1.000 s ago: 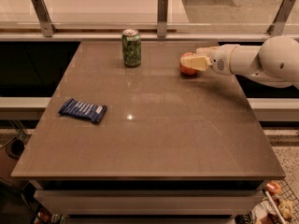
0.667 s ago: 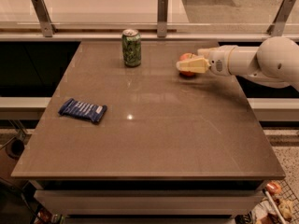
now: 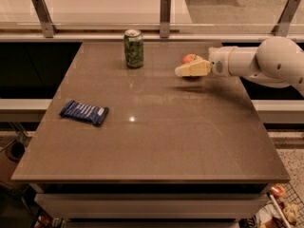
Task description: Move apple near rxbar blueberry
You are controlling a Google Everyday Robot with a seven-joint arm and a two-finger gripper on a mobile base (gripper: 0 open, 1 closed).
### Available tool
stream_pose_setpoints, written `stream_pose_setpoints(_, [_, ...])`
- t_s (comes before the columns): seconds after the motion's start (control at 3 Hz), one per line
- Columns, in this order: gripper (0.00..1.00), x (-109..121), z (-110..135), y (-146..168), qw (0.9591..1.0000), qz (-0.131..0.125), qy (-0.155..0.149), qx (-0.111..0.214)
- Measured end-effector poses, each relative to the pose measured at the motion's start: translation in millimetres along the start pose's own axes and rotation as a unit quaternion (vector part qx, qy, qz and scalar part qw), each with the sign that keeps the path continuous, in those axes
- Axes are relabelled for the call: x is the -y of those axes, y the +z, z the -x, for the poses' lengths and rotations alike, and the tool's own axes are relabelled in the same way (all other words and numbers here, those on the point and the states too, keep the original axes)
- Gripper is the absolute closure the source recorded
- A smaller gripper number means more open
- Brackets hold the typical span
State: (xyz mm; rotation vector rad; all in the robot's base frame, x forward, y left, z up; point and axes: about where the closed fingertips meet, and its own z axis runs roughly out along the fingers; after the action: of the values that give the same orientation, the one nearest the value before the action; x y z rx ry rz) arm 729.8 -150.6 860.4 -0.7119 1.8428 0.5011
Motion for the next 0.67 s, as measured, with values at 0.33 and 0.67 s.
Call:
stream_pose_setpoints(0.33, [0.00,0.0,-1.6,1.8,1.0000,0.000,0.002,-0.001])
stream_pose_setpoints(0.67, [0.16,-1.9,-1.7,4.1,1.0000,0.002,0.002,-0.001])
